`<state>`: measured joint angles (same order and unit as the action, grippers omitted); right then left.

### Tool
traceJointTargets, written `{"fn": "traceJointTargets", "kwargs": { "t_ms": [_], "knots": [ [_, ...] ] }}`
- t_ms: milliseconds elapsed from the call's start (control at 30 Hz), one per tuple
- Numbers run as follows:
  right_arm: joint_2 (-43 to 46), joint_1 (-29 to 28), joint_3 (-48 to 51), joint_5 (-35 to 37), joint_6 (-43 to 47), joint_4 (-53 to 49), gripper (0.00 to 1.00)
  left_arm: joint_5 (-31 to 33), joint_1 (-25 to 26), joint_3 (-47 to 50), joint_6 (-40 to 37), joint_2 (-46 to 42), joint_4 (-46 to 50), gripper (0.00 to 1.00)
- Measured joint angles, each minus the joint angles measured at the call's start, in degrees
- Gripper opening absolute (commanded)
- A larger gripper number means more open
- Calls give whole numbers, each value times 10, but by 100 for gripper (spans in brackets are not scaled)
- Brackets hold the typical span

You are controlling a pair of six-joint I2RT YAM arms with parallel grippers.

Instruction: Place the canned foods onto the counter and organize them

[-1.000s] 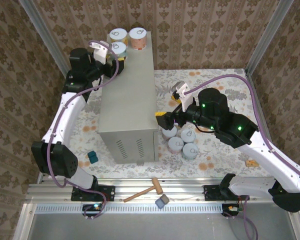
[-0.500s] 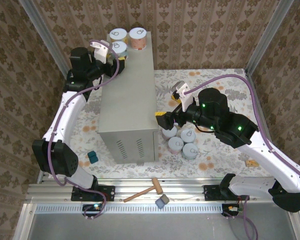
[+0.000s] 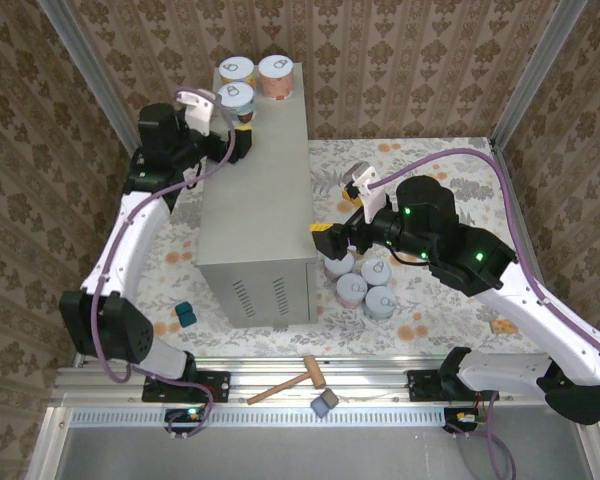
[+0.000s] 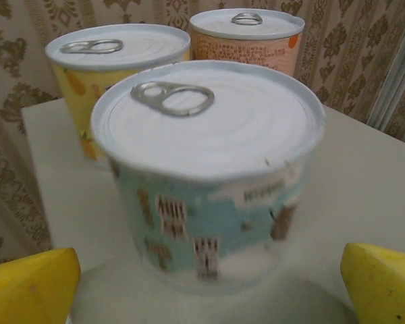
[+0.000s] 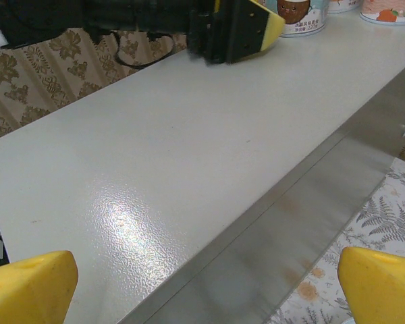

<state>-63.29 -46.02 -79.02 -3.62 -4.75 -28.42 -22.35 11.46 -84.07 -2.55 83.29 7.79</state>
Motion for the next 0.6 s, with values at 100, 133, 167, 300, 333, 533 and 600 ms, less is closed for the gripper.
{"fn": "traceJointTargets", "kwargs": {
  "t_ms": [100,133,167,300,333,533,600],
  "knots": [
    [0,0,0,0,0,0,100,23,-4,27,7,-50,7,100],
    [0,0,0,0,0,0,100,32,-7,31,10,-65,10,100],
    [0,0,0,1,0,0,100,40,-11,33,14,-78,13,100],
    [-4,0,-1,2,0,0,100,72,-37,34,29,-113,31,100],
    [-5,0,-2,2,0,0,100,75,-43,34,31,-115,34,100],
    [-10,0,-10,6,-7,0,100,88,-76,34,47,-103,58,100],
    [-11,0,-14,17,-14,-1,100,87,-79,34,50,-101,64,100]
  ]
}}
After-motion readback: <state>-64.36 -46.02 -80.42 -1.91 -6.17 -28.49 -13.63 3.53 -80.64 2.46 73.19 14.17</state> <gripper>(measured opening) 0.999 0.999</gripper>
